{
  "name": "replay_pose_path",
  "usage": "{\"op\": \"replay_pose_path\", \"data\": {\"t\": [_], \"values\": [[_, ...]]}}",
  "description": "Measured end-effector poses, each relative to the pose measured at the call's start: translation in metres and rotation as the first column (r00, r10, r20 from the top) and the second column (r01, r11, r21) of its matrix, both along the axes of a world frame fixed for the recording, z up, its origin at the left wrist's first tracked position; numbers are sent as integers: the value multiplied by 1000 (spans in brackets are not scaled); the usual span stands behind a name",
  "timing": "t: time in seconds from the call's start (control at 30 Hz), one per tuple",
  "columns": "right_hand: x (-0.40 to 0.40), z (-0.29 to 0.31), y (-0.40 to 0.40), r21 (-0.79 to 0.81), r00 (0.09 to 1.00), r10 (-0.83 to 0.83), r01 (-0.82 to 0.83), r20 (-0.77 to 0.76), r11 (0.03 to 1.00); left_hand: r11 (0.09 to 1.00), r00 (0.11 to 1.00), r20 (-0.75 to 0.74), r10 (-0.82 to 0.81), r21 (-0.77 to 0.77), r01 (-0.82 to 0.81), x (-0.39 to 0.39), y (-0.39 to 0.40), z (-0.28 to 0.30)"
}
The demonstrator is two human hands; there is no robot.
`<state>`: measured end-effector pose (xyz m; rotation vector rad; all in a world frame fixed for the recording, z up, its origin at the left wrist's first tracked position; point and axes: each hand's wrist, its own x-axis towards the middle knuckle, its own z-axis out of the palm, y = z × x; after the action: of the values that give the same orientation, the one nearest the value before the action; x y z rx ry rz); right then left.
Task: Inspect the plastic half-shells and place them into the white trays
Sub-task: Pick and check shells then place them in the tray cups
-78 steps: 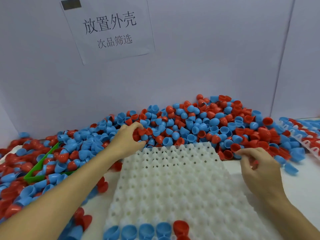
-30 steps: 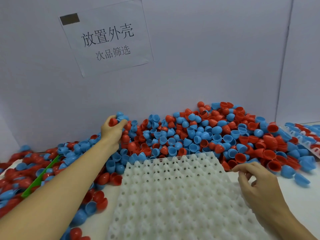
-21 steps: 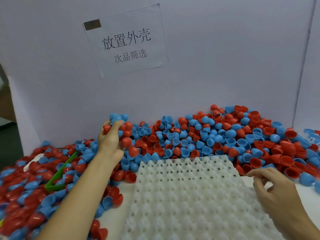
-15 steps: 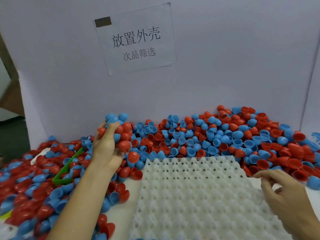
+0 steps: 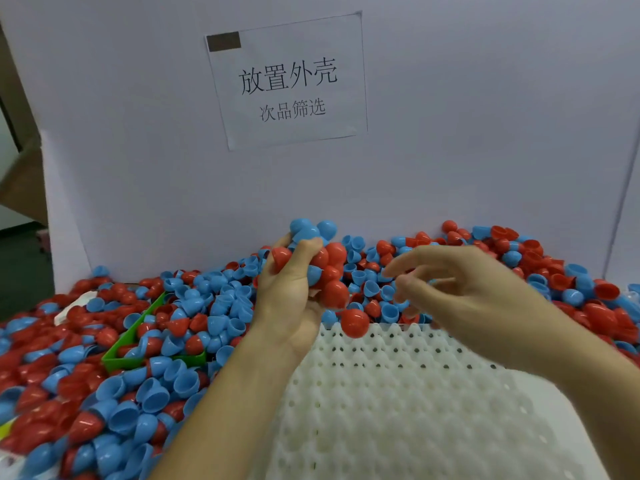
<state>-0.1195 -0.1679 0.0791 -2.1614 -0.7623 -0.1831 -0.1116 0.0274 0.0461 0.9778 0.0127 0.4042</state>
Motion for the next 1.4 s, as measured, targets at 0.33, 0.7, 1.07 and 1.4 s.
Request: {"op": "replay_pose_path", "data": {"t": [0.33,0.7,1.07,1.4], "values": [[-9,-20,26,104,964,170,-151,-204,983,997,996,57,-70,-16,71,-4,-16,-1],[-1,-22,20,131,980,176,-164,-92,978,996,999,-40,-4,-87,1,4,-10,-6],[19,-34,7,152,965,128,-95,-229,984,997,996,-93,1,-74,-8,-2,-6,0],[4,-71,-29,176,904,103,-30,-416,984,999,982,-186,-26,-39,19,-28,13,-11]]}}
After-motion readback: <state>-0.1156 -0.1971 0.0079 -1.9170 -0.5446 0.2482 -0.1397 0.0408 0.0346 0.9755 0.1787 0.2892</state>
